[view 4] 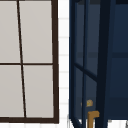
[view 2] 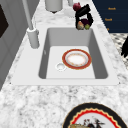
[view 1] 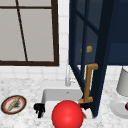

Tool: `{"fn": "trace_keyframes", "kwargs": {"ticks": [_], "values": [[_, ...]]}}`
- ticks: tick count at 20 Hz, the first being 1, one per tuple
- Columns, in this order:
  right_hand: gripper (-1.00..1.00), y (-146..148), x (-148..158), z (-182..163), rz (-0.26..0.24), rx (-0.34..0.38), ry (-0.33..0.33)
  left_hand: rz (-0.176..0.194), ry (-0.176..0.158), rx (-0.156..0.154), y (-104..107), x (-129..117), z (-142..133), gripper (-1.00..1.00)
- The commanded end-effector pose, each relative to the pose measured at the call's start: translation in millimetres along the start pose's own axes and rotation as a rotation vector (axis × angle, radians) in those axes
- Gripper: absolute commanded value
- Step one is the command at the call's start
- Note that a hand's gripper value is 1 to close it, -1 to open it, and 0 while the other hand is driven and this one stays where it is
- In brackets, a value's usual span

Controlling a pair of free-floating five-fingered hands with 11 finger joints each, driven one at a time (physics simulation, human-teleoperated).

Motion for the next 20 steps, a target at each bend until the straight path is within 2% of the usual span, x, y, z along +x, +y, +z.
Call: {"fn": "trace_keyframes", "kwargs": {"ticks": [1,6,16,20], "values": [[1.0,-23,-2,18,0.045,-0.001,0.025,0.0,0.0,0.0,0,0,0,0.0],[1.0,-50,-3,43,0.085,0.004,0.05,0.0,0.0,0.0,0,0,0,0.0],[1.0,-102,-4,91,0.129,0.012,0.077,0.0,0.0,0.0,0,0,0,0.0],[1.0,-121,-17,110,0.148,0.001,0.086,0.0,0.0,0.0,0,0,0,0.0]]}}
